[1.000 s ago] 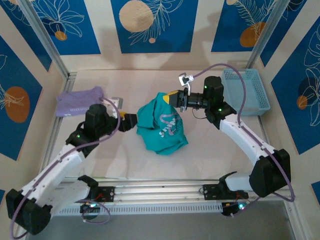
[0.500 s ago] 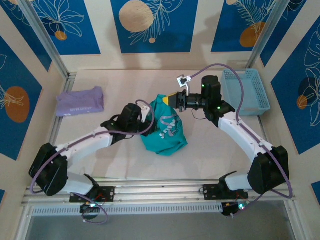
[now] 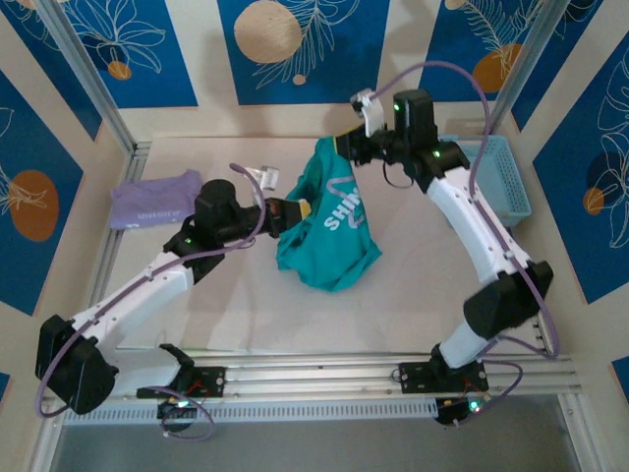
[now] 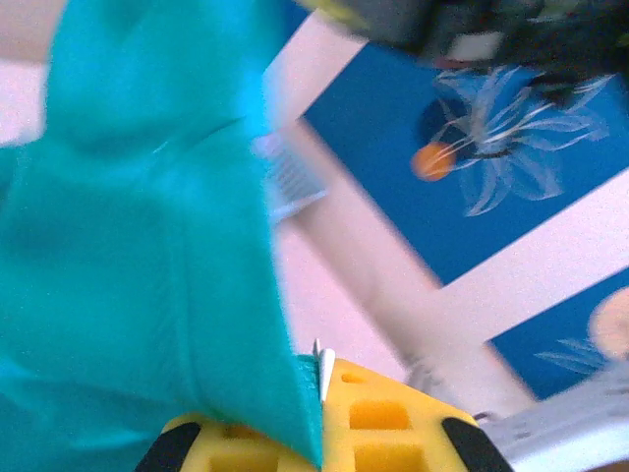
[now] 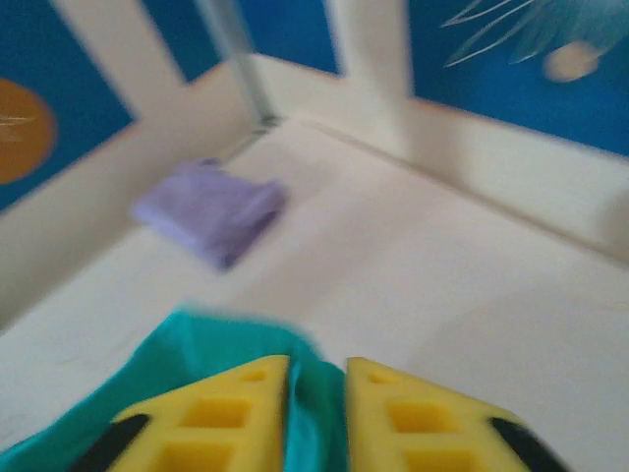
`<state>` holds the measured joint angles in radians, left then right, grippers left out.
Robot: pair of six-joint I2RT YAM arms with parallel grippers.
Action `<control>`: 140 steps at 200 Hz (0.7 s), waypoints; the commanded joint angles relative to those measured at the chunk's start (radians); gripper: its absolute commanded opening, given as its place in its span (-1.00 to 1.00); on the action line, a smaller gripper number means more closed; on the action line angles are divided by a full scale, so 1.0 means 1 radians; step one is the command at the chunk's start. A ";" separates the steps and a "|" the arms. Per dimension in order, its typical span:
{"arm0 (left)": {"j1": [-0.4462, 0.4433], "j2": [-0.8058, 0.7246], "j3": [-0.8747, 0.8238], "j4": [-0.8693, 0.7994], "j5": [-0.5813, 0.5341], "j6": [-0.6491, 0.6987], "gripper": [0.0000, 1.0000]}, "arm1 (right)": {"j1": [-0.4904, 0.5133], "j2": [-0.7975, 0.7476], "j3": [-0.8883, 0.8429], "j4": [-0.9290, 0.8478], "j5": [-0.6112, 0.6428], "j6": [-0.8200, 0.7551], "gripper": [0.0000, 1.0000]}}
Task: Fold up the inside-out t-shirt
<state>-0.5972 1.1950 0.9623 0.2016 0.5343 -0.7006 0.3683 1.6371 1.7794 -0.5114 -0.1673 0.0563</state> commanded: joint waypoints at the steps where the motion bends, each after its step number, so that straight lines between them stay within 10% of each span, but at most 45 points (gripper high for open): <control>1: 0.011 -0.027 0.016 0.200 0.063 -0.220 -1.00 | 0.043 0.041 0.047 -0.152 0.284 0.036 -0.27; 77: 0.043 -0.062 -0.009 0.112 -0.031 -0.175 -1.00 | 0.258 -0.475 -0.814 0.183 0.290 0.148 0.33; 140: 0.048 -0.061 -0.016 0.127 -0.019 -0.180 -1.00 | 0.198 -0.474 -1.061 0.385 0.332 0.218 0.38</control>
<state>-0.5625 1.1549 0.9562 0.2890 0.5121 -0.8665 0.6052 1.1133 0.7303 -0.2745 0.1543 0.1997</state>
